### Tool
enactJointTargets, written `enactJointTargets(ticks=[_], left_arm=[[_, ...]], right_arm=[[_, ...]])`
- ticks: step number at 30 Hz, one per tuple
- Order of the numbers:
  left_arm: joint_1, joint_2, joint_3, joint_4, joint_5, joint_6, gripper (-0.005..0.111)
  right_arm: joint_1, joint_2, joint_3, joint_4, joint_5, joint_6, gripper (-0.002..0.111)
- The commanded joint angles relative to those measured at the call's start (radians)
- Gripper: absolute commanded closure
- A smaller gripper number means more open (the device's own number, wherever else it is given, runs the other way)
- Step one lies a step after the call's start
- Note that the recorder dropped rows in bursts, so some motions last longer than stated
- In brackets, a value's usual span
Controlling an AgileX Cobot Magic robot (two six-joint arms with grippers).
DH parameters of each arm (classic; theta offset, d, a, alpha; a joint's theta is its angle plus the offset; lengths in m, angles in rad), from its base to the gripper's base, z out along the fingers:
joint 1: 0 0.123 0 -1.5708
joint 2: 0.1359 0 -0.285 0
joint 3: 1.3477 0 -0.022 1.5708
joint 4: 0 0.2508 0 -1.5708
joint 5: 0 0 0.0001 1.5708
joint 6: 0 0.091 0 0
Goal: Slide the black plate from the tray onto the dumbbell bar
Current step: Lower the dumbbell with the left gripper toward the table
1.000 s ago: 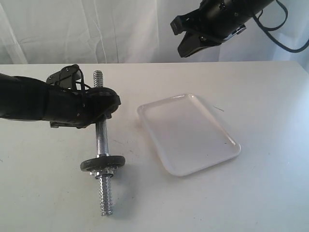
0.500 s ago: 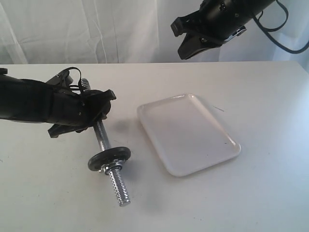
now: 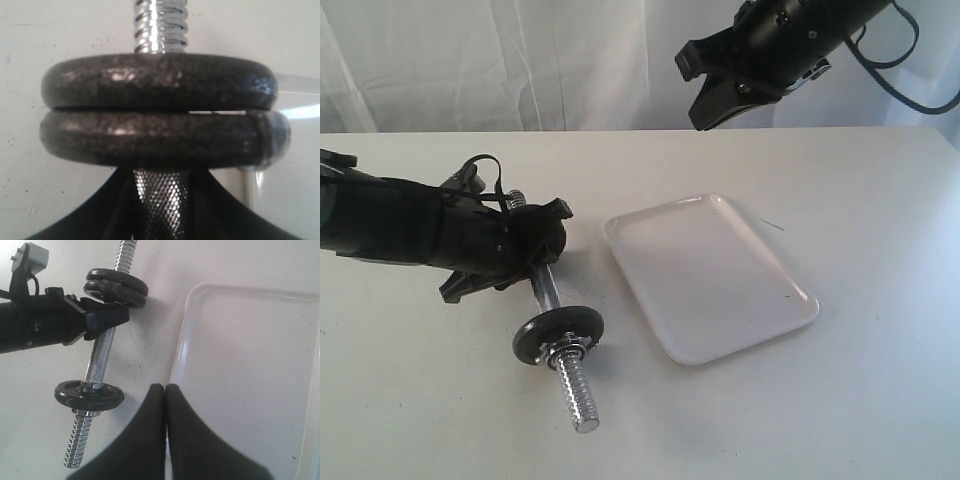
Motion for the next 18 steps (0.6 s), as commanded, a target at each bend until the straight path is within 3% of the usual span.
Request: enactJointTargets(ticks=[1,18], left_arm=[[-0.006,-0.038,-0.027,-0.020,0.073,0.002,0.107],[-0.006,-0.038,-0.027,-0.020,0.137,-0.024,0.107]], right_arm=[[-0.007,-0.015,0.002,-0.003,0.004,0.005,0.108],[-0.007,-0.015,0.002,-0.003,0.016,0.005,0.108]])
